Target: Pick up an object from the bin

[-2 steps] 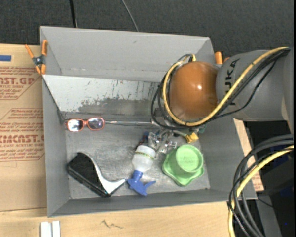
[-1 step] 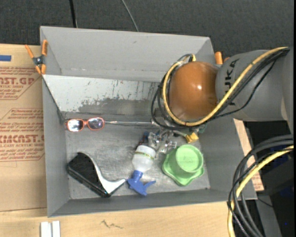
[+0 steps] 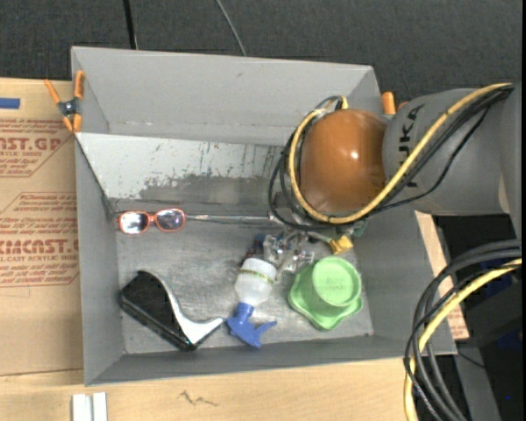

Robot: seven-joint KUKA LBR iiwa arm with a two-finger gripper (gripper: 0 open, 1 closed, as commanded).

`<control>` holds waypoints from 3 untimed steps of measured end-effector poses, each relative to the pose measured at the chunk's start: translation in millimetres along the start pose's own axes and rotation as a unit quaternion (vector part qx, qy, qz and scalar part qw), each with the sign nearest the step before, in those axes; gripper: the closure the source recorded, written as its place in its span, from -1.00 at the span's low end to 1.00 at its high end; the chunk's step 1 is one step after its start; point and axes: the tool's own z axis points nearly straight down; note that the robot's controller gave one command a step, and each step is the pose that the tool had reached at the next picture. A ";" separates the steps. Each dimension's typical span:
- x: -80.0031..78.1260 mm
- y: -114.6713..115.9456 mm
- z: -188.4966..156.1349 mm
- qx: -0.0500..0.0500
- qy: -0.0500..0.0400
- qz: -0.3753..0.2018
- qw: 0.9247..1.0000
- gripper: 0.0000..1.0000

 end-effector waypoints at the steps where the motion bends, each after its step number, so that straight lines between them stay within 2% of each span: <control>1: -0.1 0.0 0.0 0.000 0.000 0.000 1.000 1.00; 3: -0.1 0.0 0.1 0.000 0.000 0.000 1.000 1.00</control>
Offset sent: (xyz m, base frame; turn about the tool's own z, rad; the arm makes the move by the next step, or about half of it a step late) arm 0.0000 0.0000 0.0000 0.0000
